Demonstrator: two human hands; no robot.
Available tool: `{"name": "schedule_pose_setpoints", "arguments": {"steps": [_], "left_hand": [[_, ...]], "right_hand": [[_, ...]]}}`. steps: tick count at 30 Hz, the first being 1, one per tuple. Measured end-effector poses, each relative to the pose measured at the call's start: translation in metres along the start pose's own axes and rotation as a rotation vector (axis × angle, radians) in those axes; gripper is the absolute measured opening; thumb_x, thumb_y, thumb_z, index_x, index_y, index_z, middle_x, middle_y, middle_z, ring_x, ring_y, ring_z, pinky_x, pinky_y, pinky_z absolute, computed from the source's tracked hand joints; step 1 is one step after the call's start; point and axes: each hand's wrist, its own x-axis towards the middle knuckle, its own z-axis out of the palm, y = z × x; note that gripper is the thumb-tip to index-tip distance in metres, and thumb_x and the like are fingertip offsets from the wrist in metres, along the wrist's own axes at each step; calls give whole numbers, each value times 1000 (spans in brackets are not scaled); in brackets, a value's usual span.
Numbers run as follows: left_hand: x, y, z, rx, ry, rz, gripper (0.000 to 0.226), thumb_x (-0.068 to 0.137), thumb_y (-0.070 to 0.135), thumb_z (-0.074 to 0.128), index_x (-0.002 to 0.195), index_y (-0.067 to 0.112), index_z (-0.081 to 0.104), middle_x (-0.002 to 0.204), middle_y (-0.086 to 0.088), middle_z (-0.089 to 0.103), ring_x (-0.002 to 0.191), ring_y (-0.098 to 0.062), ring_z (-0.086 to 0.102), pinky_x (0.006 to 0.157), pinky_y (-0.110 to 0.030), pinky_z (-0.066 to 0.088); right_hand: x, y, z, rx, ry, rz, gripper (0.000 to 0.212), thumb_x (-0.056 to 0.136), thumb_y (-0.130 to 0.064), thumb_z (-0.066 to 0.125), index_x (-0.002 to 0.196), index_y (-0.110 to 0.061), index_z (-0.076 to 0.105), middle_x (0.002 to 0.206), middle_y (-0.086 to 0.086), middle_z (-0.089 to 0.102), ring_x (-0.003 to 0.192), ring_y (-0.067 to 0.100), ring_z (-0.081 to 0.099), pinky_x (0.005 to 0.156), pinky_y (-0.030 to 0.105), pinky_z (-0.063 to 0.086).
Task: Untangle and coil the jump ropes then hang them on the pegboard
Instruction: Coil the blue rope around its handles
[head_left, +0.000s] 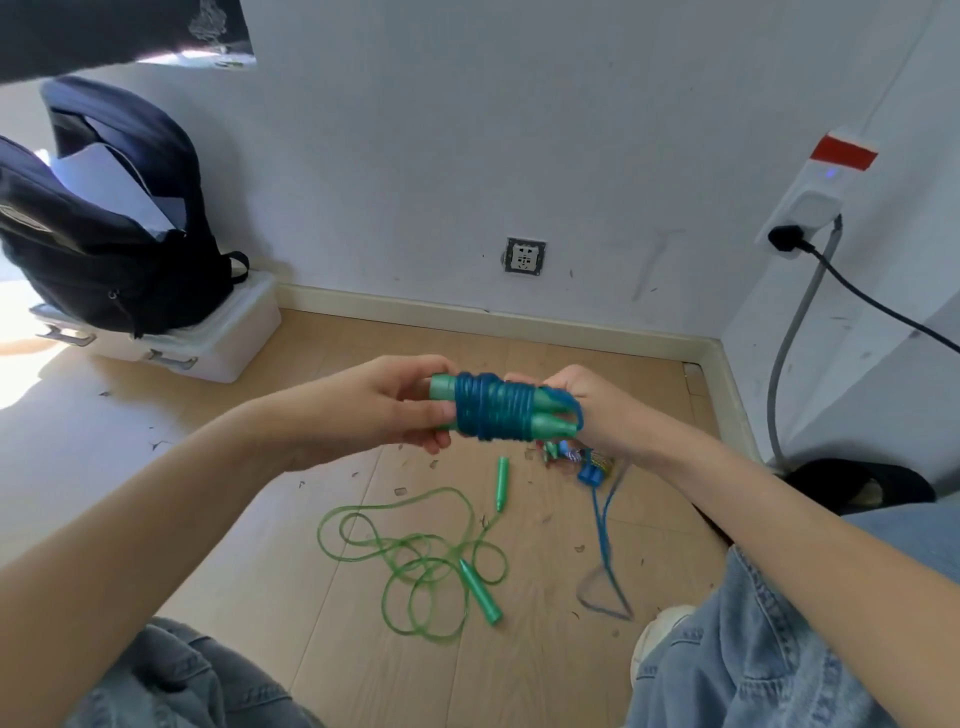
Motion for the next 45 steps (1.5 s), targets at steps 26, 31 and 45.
{"name": "schedule_pose_setpoints", "arguments": {"steps": [26, 31, 45], "left_hand": [[-4, -2, -2, -30, -239, 86, 22, 86, 17, 57, 106, 13, 63, 85, 4, 66, 72, -9, 61, 67, -18, 50], [8, -10, -16, -643, 425, 46, 37, 85, 10, 56, 121, 2, 54, 84, -10, 70, 65, -8, 65, 58, -14, 53], [5, -3, 1, 339, -75, 91, 14, 89, 10, 56, 101, 17, 61, 77, 6, 66, 68, -8, 62, 63, -17, 50]], "right_hand": [[-8, -4, -9, -172, 123, -34, 51, 77, -51, 64, 49, -10, 51, 50, 1, 40, 50, 16, 32, 49, 24, 29], [-9, -8, -1, -301, 168, -97, 54, 97, -37, 39, 46, -20, 39, 41, -10, 36, 40, 7, 32, 52, 24, 32], [-10, -16, -5, -170, 220, -116, 37, 85, -42, 58, 60, -15, 60, 61, 17, 48, 57, 33, 47, 62, 39, 46]]}}
